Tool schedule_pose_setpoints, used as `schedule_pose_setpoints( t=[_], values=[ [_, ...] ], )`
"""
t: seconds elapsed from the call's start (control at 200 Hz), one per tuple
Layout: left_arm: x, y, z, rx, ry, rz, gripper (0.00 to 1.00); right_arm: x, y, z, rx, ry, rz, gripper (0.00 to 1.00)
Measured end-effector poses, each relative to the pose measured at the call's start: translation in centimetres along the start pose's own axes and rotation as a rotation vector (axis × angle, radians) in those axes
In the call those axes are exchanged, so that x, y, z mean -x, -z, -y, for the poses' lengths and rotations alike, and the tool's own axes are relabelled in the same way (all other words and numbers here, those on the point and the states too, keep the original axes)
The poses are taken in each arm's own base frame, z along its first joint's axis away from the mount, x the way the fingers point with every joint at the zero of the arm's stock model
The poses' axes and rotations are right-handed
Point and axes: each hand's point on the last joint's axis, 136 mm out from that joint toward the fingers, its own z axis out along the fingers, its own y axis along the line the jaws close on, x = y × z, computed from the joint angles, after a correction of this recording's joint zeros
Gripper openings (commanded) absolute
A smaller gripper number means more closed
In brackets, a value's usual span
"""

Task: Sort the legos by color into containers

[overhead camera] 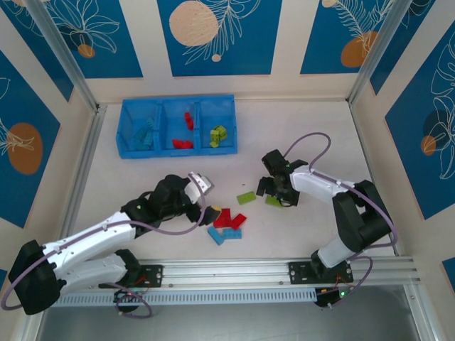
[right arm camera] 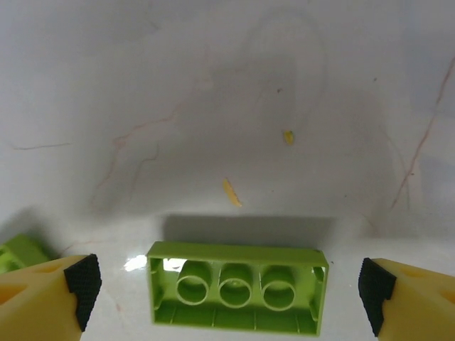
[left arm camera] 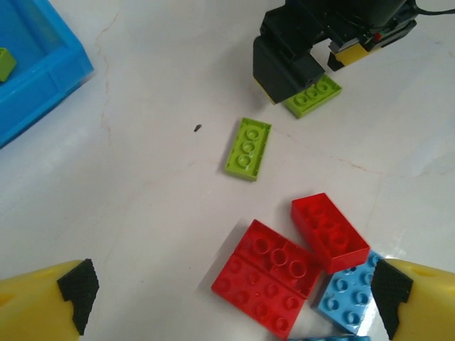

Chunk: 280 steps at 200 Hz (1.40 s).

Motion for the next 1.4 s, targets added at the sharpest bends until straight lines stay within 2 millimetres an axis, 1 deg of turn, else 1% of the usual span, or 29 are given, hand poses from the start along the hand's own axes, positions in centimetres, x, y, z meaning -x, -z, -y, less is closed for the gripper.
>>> schedule_pose_setpoints(
  t=[0.07, 0.14, 0.265, 0.38, 0.44, 0.54, 0.595, 0.635, 0.7, 0.745, 0.765, 0.79, 0.825, 0.875, 0.94, 0.975, 1.02, 1.04, 1.055, 1.105, 1.19, 1.245, 1.29, 1.35, 1.4],
  values=[
    [0.3, 0.2, -0.1, 0.006, -0.011, 0.029, 1.0, -0.3, -0.4, 0.1, -0.011, -0.007, -0.013, 0.92],
    [1.3, 0.8, -0.1, 0.013, -0.016, 0.084, 1.0, -0.5, -0.5, 0.0, -0.012, -0.011, -0.016, 0.88],
    [2.5, 2.2, -0.2, 0.027, -0.024, 0.177, 1.0, -1.1, -1.3, 0.0, -0.023, -0.021, -0.036, 0.73],
    [3.1, 3.0, -0.2, 0.035, -0.028, 0.227, 1.0, -1.2, -1.3, 0.3, -0.042, -0.022, -0.032, 0.65],
    [3.4, 3.4, -0.2, 0.035, -0.031, 0.248, 1.0, -1.2, -1.2, 0.2, -0.045, -0.025, -0.024, 0.62],
    [3.6, 3.8, -0.2, 0.04, -0.032, 0.276, 1.0, -1.3, -0.4, -0.3, -0.026, -0.02, -0.005, 0.6],
    [3.5, 3.9, -0.5, 0.059, -0.029, 0.283, 1.0, -1.2, 0.9, -1.0, -0.003, 0.0, 0.03, 0.6],
    [3.4, 4.0, -1.0, 0.089, -0.022, 0.287, 1.0, -0.9, 2.4, -1.8, 0.024, 0.026, 0.073, 0.6],
    [3.1, 4.4, -2.4, 0.167, 0.013, 0.293, 1.0, 0.0, 6.0, -4.6, 0.113, 0.095, 0.169, 0.6],
    [2.9, 4.8, -3.7, 0.242, 0.047, 0.3, 1.0, 1.0, 9.2, -7.5, 0.204, 0.145, 0.251, 0.6],
    [2.8, 5.1, -4.4, 0.28, 0.067, 0.305, 1.0, 1.3, 10.3, -8.5, 0.234, 0.166, 0.279, 0.6],
    [2.8, 5.4, -5.1, 0.322, 0.089, 0.31, 1.0, 2.0, 12.1, -10.3, 0.287, 0.195, 0.326, 0.6],
    [2.7, 5.9, -6.1, 0.38, 0.116, 0.319, 1.0, 2.7, 14.0, -12.4, 0.34, 0.227, 0.376, 0.6],
    [2.6, 6.5, -7.2, 0.446, 0.149, 0.329, 1.0, 4.3, 16.3, -15.1, 0.393, 0.256, 0.442, 0.6],
    [2.5, 7.1, -8.2, 0.505, 0.179, 0.339, 1.0, 6.8, 17.8, -18.0, 0.413, 0.283, 0.515, 0.59],
    [2.5, 7.4, -8.6, 0.53, 0.19, 0.342, 1.0, 8.3, 17.9, -19.5, 0.405, 0.296, 0.547, 0.59],
    [2.4, 7.6, -8.9, 0.552, 0.202, 0.344, 1.0, 10.4, 17.3, -21.7, 0.385, 0.316, 0.577, 0.59],
    [2.4, 7.7, -9.0, 0.561, 0.207, 0.346, 1.0, 11.3, 17.0, -22.3, 0.372, 0.32, 0.588, 0.59],
    [2.3, 7.7, -9.1, 0.566, 0.21, 0.346, 1.0, 12.0, 16.5, -23.1, 0.367, 0.326, 0.595, 0.59],
    [2.3, 7.9, -9.4, 0.587, 0.215, 0.347, 1.0, 14.1, 15.1, -24.7, 0.33, 0.343, 0.608, 0.59],
    [2.1, 8.2, -9.9, 0.617, 0.224, 0.347, 1.0, 17.8, 12.2, -27.7, 0.286, 0.372, 0.623, 0.62],
    [2.1, 8.3, -10.1, 0.629, 0.227, 0.348, 1.0, 19.9, 10.7, -29.3, 0.273, 0.384, 0.635, 0.67],
    [2.0, 8.4, -10.2, 0.637, 0.228, 0.347, 1.0, 21.3, 9.7, -30.2, 0.263, 0.388, 0.638, 0.74],
    [2.0, 8.4, -10.2, 0.643, 0.228, 0.346, 0.99, 22.8, 9.0, -31.2, 0.258, 0.4, 0.649, 0.84],
    [2.0, 8.5, -10.3, 0.645, 0.228, 0.346, 1.0, 23.7, 8.8, -31.7, 0.263, 0.406, 0.659, 0.88]
  ],
)
